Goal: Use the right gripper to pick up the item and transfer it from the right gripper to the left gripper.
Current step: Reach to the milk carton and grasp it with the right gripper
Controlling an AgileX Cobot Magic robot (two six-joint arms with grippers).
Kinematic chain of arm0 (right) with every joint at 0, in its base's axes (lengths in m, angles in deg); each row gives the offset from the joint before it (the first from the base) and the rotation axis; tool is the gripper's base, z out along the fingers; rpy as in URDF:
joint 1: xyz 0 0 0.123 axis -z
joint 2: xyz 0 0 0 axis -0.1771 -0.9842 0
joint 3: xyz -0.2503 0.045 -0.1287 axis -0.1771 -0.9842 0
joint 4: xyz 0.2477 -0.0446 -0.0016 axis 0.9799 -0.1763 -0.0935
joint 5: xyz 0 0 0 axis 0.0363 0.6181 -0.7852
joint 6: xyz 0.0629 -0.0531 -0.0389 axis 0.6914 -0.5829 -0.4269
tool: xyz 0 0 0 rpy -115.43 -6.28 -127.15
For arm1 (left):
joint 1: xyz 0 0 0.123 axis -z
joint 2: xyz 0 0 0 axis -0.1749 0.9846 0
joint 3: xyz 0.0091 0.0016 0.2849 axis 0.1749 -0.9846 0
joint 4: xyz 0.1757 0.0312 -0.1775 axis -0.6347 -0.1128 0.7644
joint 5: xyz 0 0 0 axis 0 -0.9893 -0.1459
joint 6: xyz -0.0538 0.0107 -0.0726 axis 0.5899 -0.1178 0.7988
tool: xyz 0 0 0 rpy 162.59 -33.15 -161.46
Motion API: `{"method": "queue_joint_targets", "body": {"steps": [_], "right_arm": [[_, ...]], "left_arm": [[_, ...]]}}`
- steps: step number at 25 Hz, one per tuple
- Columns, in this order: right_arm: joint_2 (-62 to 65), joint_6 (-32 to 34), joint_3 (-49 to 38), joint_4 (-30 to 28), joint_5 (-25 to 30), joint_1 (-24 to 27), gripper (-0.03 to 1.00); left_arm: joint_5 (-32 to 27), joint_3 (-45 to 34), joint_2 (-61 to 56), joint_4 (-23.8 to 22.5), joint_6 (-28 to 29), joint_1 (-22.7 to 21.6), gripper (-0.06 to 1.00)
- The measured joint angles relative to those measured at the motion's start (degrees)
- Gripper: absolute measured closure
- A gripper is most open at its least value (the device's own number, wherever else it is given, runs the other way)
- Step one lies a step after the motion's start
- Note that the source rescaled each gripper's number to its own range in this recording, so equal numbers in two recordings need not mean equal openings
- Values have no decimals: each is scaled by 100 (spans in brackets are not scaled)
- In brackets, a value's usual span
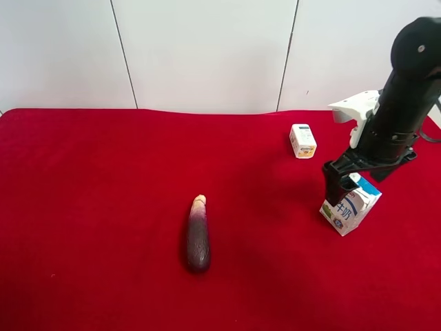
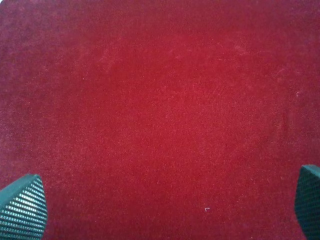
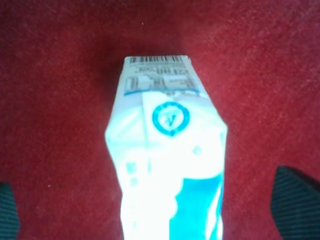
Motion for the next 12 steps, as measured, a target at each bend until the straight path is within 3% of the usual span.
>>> {"method": "queue_joint_targets", "body": {"steps": [8,10,12], "right_arm": [[-178,-5,0,-111,-11,0,-1],[-178,-5,0,-122,-11,0,9],[-178,-5,0,-123,-11,0,26]], "left_arm": [[0,0,0,0,0,0,-6],[0,0,0,0,0,0,-6],[0,0,0,0,0,0,-6]]}}
